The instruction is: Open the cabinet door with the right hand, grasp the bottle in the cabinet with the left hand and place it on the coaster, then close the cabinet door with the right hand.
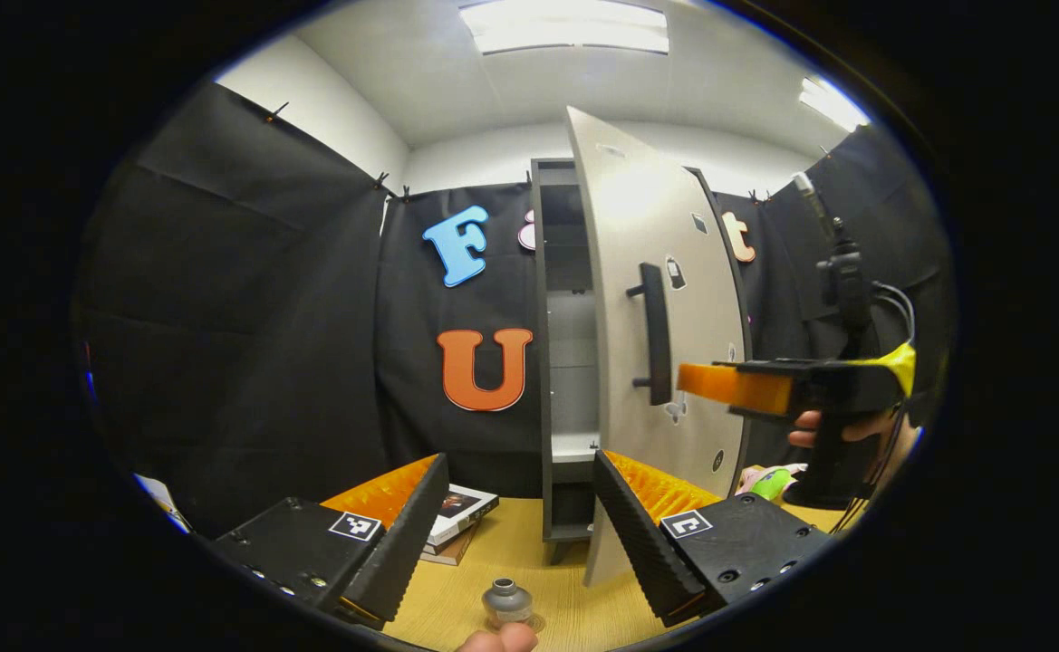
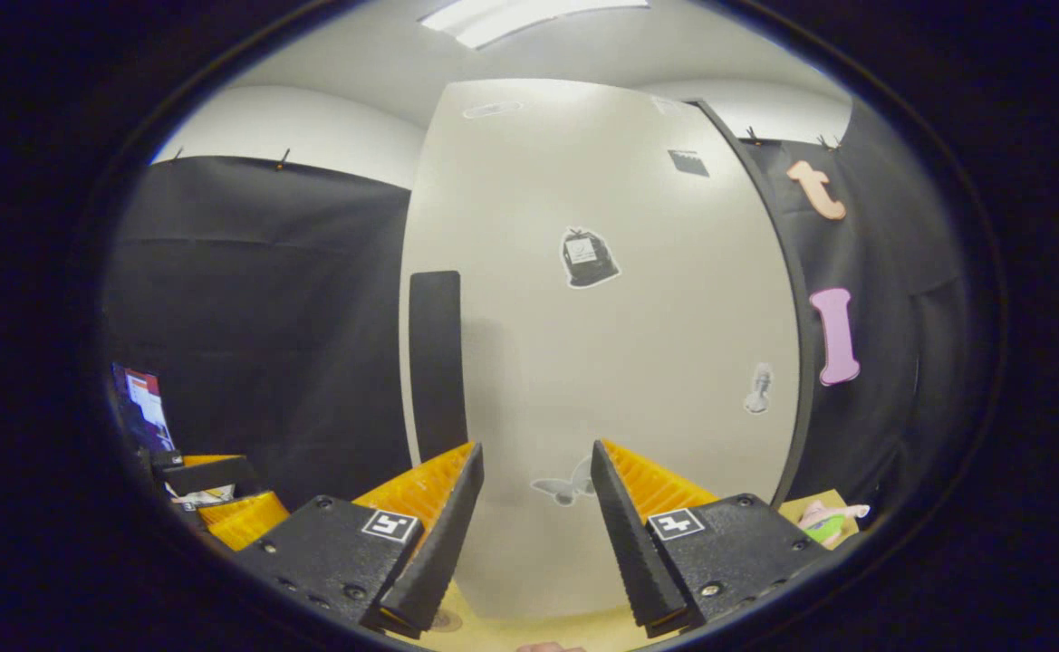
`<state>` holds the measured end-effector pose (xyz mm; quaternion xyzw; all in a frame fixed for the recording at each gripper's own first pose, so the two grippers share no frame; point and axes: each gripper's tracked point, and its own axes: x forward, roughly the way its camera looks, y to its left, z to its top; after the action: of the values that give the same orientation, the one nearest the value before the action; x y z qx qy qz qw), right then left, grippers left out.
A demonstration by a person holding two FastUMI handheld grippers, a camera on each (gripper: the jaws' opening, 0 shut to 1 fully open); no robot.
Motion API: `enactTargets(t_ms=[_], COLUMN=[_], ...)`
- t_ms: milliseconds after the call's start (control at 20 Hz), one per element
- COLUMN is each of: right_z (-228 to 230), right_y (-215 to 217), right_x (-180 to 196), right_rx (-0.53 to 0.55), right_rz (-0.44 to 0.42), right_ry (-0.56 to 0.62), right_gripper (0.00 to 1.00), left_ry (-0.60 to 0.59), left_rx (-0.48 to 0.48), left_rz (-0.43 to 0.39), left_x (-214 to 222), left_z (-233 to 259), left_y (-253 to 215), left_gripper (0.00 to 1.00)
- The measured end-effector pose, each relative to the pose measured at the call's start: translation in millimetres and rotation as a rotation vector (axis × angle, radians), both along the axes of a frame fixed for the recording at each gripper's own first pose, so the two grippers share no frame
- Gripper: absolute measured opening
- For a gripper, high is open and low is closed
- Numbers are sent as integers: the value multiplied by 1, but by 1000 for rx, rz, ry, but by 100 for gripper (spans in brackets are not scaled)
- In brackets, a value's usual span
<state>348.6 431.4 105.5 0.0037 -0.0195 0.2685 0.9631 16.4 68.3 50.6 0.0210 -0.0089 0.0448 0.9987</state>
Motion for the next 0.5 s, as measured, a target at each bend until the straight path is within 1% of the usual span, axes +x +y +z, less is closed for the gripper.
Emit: enactTargets(t_ms=[50,100,150,200,250,300,350,400,450,500], right_z=[1,1,2,4,7,10,10,9,9,7], right_y=[6,9,8,4,-4,-12,-18,-25,-35,-44], right_x=[8,16,20,20,17,12,5,-5,-16,-29], right_rx=[-3,-5,-10,-8,0,5,6,1,-3,-4], right_rz=[-10,-25,-44,-59,-77,-88,-92,-100,-110,-119], right_ry=[-5,-7,-11,-21,-34,-43,-47,-45,-43,-43], right_gripper=[76,78,76,78,76,76,79,78,78,78], left_ry=[2,3,7,9,5,1,3,8,7,5], left_rx=[1,2,1,-1,-5,-10,-12,-11,-10,-11], left_rz=[3,7,11,9,4,3,2,1,1,-1], left_x=[1,1,1,-1,-1,-2,-3,-3,-3,-3], left_z=[-2,-3,-5,-7,-8,-7,-8,-9,-10,-11], left_y=[2,5,7,8,7,7,7,7,6,4], left_gripper=[96,96,96,96,96,96,96,96,100,96])
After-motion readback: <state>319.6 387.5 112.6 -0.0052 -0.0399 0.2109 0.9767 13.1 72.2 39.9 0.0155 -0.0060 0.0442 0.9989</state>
